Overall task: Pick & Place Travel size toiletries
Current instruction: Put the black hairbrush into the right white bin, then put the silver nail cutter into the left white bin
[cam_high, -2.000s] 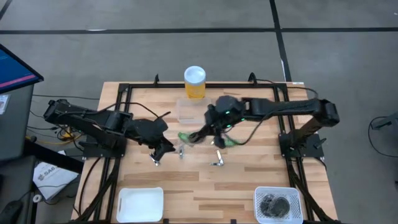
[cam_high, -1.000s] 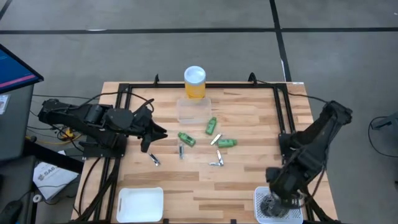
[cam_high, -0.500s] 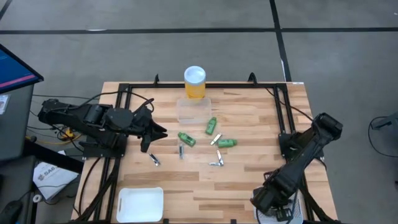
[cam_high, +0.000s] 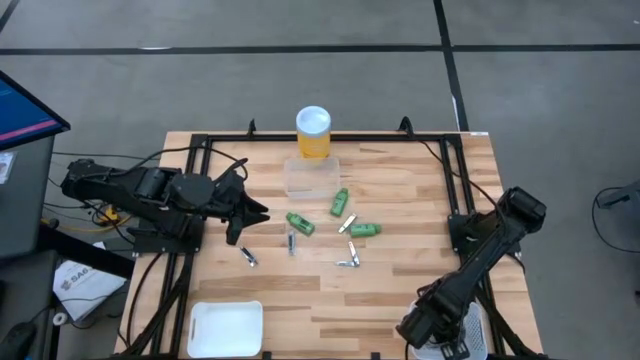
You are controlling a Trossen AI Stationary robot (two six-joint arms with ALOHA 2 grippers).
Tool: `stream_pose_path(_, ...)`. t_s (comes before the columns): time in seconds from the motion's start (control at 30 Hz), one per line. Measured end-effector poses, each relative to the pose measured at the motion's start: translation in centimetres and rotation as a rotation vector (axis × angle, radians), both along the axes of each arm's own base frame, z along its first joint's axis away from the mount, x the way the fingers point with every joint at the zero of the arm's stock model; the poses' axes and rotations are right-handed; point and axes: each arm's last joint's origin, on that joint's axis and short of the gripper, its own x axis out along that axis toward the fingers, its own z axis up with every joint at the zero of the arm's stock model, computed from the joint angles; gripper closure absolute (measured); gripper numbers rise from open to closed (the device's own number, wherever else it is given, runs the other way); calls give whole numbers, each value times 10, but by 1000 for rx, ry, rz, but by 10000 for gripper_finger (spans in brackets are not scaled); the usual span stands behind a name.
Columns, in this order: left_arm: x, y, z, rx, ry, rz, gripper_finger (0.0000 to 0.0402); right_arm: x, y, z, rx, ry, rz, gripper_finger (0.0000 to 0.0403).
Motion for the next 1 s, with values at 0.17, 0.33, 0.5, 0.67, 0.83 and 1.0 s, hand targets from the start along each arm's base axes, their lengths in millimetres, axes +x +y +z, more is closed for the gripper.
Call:
stream_pose_path(0.17,0,0,0,0,0,0,274,-1,-1,-1,-8,9,-8,295)
stream_pose_path(0.33,0,0,0,0,0,0,265,-1,-2,1,-24,13,-43,241)
stream_pose_path(0.5,0,0,0,77,3,-32,242,-4,-13,18,-55,-33,-126,174)
stream_pose_path(0.67,1,0,-6,146,24,-68,211,-16,-41,63,-58,-219,-300,155)
stream_pose_path(0.83,7,0,-42,20,132,88,193,-37,-84,108,-77,-441,-634,168)
stream_pose_path(1.0,14,-2,-90,-179,305,253,195,-58,-117,137,-72,-672,-878,171)
